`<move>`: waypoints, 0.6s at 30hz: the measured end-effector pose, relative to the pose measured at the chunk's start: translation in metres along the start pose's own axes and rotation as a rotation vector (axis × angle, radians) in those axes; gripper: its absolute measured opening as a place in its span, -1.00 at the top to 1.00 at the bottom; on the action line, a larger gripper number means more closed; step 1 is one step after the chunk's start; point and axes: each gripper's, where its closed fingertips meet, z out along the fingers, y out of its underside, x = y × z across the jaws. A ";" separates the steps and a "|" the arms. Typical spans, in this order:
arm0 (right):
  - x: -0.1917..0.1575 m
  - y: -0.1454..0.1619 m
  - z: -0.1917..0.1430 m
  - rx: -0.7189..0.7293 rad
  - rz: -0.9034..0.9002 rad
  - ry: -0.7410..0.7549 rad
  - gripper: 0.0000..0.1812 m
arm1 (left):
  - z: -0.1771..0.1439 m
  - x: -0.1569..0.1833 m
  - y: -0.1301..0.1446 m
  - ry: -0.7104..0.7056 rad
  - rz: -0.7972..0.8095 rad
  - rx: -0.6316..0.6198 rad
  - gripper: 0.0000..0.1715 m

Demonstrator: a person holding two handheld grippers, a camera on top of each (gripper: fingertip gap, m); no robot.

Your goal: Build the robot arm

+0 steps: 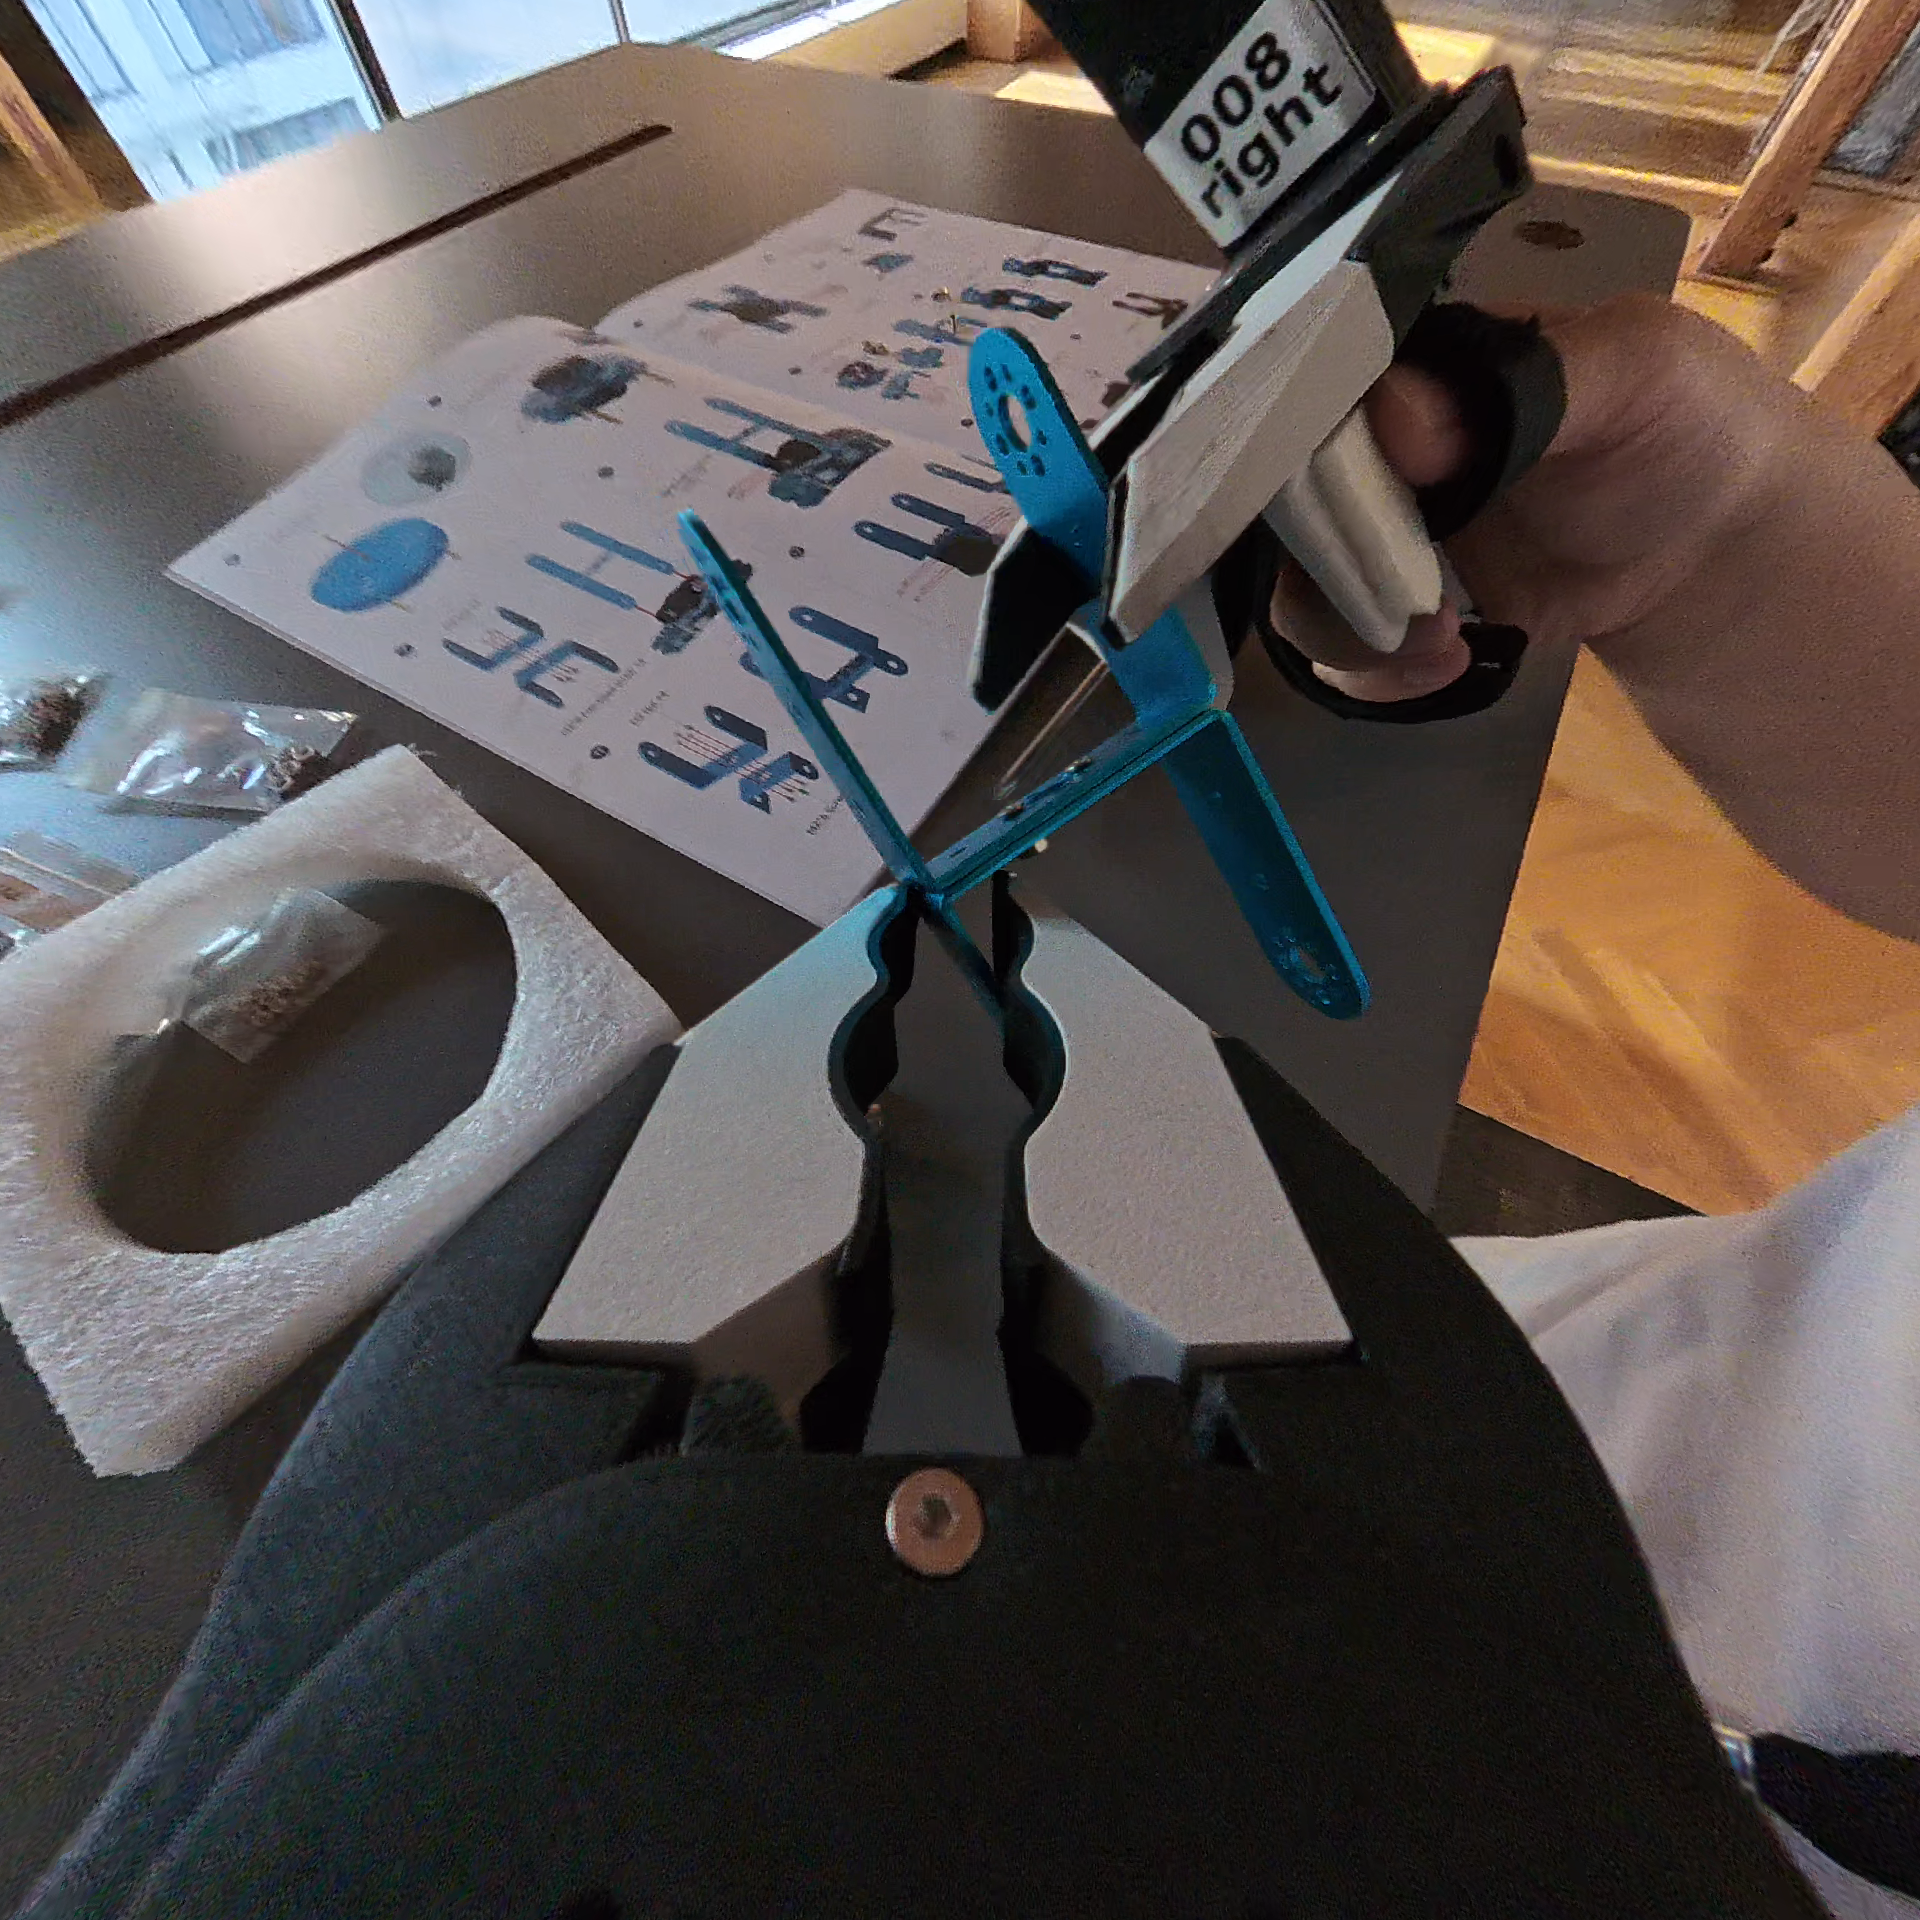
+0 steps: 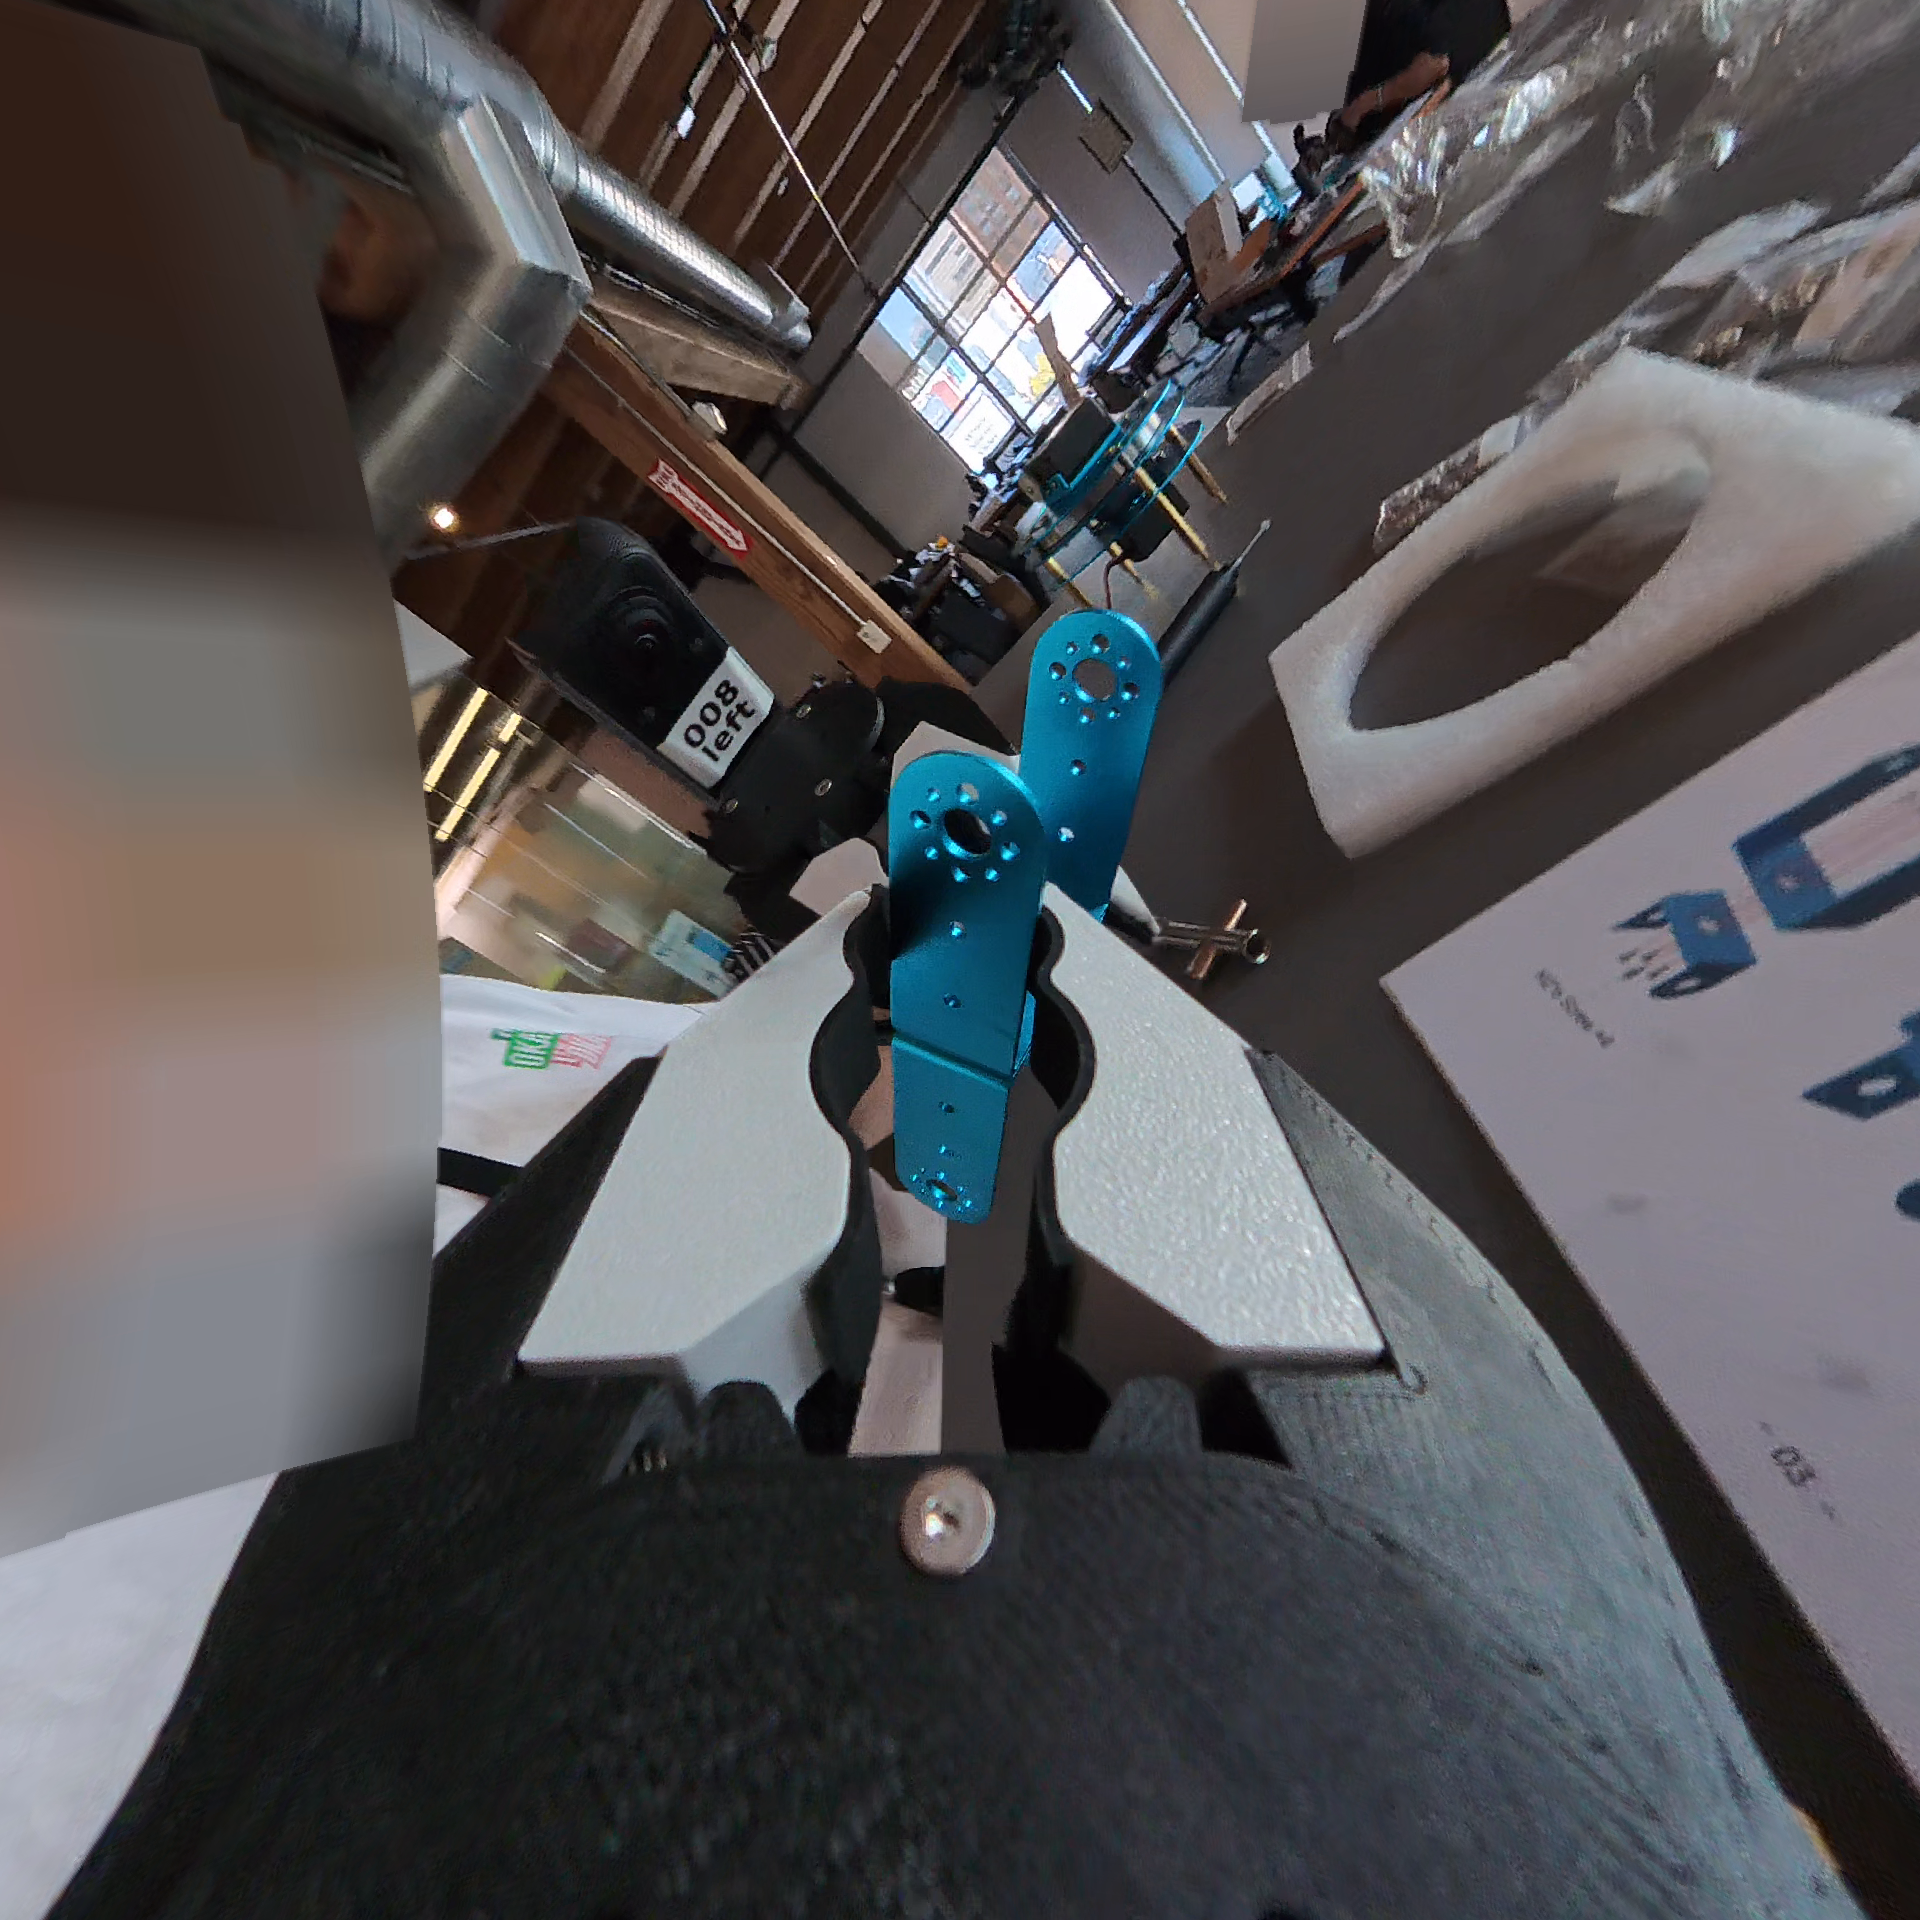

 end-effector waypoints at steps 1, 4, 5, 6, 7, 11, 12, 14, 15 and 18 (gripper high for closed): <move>0.001 0.001 -0.001 0.000 0.030 -0.010 0.74 | 0.000 0.000 0.001 0.008 -0.013 -0.011 0.85; 0.005 0.007 0.001 -0.002 0.102 -0.035 0.74 | -0.001 -0.003 0.006 -0.013 -0.019 -0.058 0.89; 0.007 0.008 0.002 0.003 0.122 -0.037 0.74 | -0.002 -0.004 0.009 -0.024 -0.013 -0.088 0.90; 0.009 0.011 0.003 -0.003 0.137 -0.040 0.74 | -0.002 -0.005 0.012 -0.036 0.003 -0.120 0.91; 0.010 0.014 0.003 -0.007 0.138 -0.041 0.74 | -0.002 -0.005 0.015 -0.045 0.022 -0.147 0.91; 0.009 0.010 -0.003 0.049 0.107 -0.020 0.67 | -0.007 -0.002 0.020 -0.028 0.066 -0.227 0.93; 0.011 0.007 -0.008 0.068 0.094 0.006 0.63 | -0.009 -0.001 0.021 -0.012 0.072 -0.244 0.93; 0.012 0.003 -0.019 0.095 0.055 0.032 0.61 | -0.012 0.003 0.024 0.037 0.083 -0.285 0.94; 0.012 0.001 -0.025 0.105 0.029 0.044 0.61 | -0.013 0.005 0.028 0.067 0.093 -0.319 0.94; 0.009 0.004 -0.039 0.077 -0.078 0.077 0.62 | -0.015 0.009 0.037 0.133 0.168 -0.409 0.95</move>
